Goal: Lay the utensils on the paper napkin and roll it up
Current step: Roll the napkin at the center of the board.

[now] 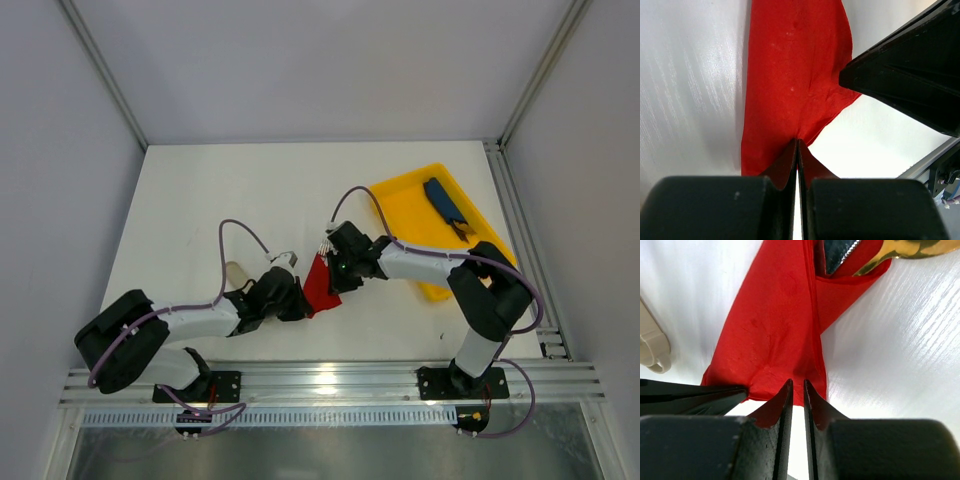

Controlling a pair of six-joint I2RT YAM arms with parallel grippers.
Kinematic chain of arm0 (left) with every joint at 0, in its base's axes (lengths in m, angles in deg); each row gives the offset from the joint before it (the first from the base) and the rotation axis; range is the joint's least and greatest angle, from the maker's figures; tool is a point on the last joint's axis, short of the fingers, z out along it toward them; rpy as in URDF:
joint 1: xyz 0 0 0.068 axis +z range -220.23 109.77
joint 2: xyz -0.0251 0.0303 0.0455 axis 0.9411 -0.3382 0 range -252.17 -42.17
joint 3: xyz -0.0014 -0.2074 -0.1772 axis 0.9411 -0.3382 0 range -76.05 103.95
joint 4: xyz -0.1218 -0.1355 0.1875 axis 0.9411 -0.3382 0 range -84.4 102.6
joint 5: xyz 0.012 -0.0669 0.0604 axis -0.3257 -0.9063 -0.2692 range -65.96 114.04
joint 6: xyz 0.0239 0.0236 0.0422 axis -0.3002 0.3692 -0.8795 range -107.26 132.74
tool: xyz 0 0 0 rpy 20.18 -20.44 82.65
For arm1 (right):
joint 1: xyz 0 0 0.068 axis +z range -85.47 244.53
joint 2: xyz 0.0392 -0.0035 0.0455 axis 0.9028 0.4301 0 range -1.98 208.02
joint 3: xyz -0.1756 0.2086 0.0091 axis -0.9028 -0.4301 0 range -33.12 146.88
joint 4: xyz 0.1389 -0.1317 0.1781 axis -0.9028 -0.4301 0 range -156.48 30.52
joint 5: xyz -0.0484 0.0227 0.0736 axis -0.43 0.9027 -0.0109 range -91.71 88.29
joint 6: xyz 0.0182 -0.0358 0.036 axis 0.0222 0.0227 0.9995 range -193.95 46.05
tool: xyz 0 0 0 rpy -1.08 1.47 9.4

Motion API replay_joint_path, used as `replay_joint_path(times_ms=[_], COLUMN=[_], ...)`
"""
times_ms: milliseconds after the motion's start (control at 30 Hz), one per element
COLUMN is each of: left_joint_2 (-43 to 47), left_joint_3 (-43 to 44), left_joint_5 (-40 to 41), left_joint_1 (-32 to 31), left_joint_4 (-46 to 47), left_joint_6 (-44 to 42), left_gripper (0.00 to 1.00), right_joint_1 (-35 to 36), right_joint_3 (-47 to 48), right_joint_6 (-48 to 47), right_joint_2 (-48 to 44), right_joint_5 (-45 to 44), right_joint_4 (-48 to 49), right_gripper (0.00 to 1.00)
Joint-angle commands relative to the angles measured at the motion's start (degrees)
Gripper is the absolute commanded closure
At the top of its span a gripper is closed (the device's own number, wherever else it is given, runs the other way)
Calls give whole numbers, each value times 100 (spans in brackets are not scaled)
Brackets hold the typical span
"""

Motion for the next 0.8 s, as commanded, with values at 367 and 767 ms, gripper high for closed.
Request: replay_joint_path(times_ms=[367, 767], left_joint_2=[-95, -69], left_joint_3=[-32, -84], left_joint_5=[149, 167], left_joint_1=[-38, -38], left_joint_4=[-205, -231], left_joint_6=[27, 53], left_gripper=[100, 100], right_joint_1=[10, -26], right_joint_3=[-28, -99], right_joint_6=[-72, -256], right_joint_2=[0, 106], right_joint_5=[232, -734], right_joint_4=[419, -2], right_gripper=[82, 82])
